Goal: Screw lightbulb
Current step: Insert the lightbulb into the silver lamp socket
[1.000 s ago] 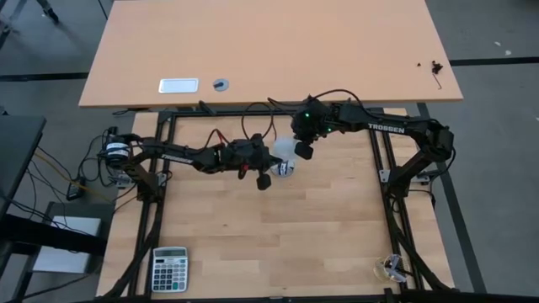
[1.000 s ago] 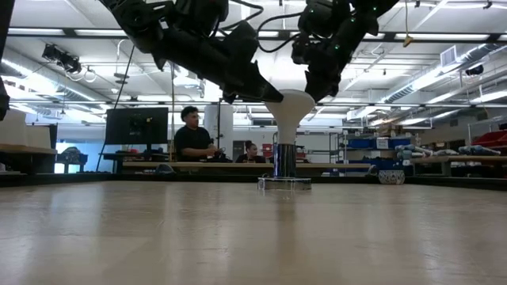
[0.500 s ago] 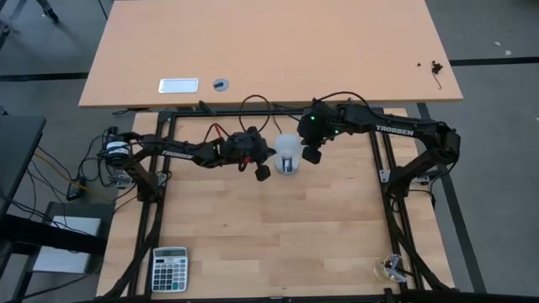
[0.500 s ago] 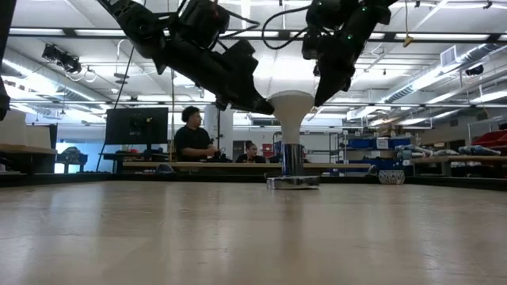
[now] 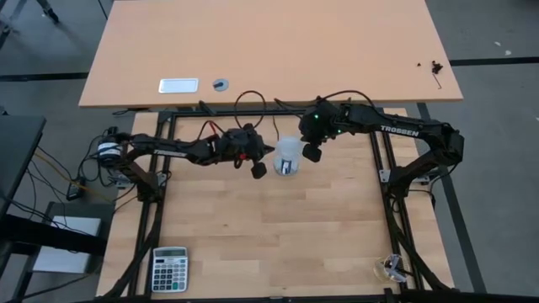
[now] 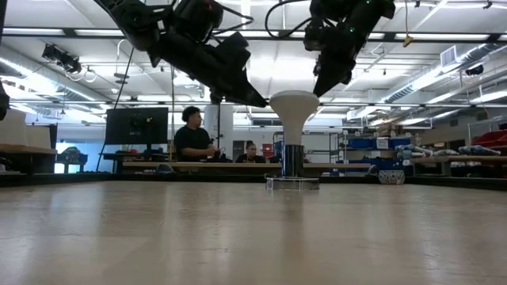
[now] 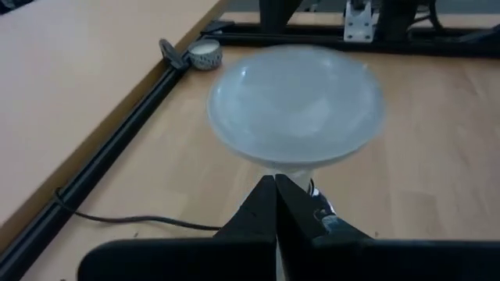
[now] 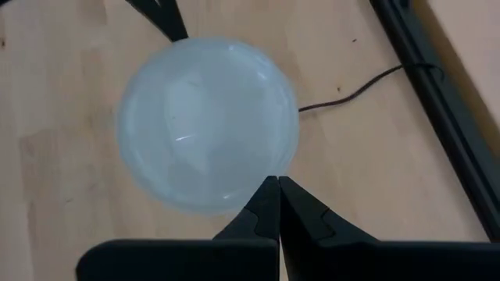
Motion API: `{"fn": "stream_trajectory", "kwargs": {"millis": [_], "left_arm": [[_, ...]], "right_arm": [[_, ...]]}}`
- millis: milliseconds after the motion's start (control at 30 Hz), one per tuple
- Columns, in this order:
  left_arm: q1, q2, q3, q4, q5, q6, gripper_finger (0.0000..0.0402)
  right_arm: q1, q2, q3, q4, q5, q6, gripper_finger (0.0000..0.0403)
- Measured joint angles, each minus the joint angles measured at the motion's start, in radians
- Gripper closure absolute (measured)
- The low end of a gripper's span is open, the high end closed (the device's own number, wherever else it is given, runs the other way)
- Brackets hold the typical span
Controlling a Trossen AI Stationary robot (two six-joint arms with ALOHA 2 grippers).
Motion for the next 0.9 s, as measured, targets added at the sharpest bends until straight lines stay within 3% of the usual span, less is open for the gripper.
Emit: {"fn": "stream_trajectory", "kwargs": {"millis": [300,500,900], "left_arm": [[-0.046,-0.016,-0.001,0.038,0.093,0.002,0.0402],[-0.082,-0.015,-0.001,0.135,0.092,0.033,0.0402],[-0.059,0.035,-0.001,0.124,0.010,0.054,0.0402]], "right_arm": [[-0.002,0.010,0.003,0.170,0.015,-0.024,0.0394],[-0.002,0.071,0.002,0.181,-0.012,-0.050,0.0394],[0.000,0.087,0.004,0.180,-0.008,-0.043,0.0394]]}}
